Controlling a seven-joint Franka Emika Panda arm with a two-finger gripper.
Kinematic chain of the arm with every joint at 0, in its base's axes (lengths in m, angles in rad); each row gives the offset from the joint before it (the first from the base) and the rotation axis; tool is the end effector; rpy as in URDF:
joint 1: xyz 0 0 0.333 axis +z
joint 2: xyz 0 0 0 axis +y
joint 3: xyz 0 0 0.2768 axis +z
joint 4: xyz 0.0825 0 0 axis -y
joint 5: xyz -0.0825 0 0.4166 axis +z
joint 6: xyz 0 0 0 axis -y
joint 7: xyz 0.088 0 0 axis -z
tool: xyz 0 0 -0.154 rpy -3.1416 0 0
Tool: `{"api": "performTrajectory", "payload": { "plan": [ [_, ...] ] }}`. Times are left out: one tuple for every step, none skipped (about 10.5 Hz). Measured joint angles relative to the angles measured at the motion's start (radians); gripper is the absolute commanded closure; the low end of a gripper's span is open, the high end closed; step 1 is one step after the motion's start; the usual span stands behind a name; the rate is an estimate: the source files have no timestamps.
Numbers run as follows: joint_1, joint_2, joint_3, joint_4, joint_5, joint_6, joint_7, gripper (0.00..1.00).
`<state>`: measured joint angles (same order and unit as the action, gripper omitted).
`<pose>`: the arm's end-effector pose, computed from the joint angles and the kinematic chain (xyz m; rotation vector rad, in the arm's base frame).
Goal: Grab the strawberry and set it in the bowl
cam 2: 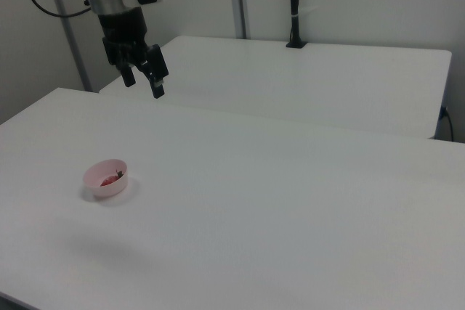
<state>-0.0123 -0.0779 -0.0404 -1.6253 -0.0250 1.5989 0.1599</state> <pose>0.5701 -0.0345 0.5583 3.1038 -0.3310 0.0820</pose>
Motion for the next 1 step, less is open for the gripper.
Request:
{"api": "performTrajectory", "payload": {
  "plan": [
    [0.000, 0.000, 0.000, 0.001, -0.004, 0.002, -0.010, 0.00]
  ]
}}
